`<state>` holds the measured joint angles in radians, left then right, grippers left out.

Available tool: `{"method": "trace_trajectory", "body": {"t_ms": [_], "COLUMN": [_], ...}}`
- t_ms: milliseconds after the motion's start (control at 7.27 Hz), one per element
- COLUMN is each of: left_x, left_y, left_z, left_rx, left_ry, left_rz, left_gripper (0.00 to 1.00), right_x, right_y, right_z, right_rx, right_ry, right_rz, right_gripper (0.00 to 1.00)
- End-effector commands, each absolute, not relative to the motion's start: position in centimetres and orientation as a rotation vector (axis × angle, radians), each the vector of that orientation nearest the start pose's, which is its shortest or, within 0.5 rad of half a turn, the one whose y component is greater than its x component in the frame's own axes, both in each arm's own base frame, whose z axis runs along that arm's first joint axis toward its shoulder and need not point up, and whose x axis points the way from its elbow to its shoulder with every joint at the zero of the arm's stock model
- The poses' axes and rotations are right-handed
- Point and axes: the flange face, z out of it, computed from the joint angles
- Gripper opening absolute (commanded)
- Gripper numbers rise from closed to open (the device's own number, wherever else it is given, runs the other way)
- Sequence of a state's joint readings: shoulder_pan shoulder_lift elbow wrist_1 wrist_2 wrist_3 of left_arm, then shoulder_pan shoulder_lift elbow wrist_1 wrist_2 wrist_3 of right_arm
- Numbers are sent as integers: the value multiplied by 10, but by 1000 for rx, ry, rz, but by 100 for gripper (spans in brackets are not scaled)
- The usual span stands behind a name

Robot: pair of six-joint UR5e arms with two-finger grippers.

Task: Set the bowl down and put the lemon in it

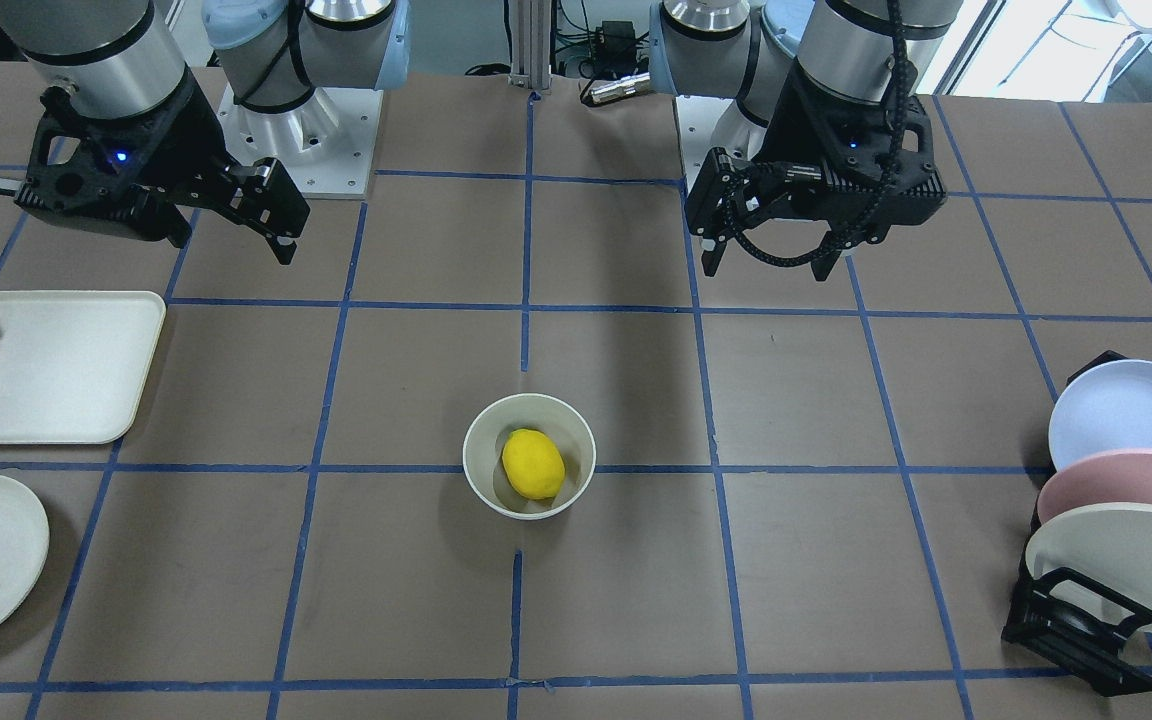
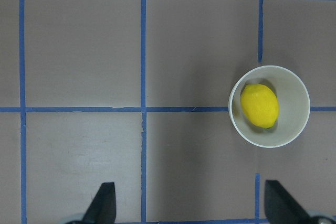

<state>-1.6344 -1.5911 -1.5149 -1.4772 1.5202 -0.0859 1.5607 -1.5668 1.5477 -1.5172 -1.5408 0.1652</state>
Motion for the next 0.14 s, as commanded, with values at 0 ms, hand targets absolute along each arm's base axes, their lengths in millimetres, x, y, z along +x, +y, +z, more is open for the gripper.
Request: {"method": "trace_trajectory", "body": {"t_ms": [0], "left_x": [-170], "left_y": [-503], "left_z": [514], "left_rx": [-32], "left_ry": [3195], "left_rz": [-195], "left_gripper": [100], "right_x": [130], "right_y": [-491], "right_z": [492], "right_rx": [266], "right_ry": [3105], "right_rz": [56], "right_gripper": [100]}}
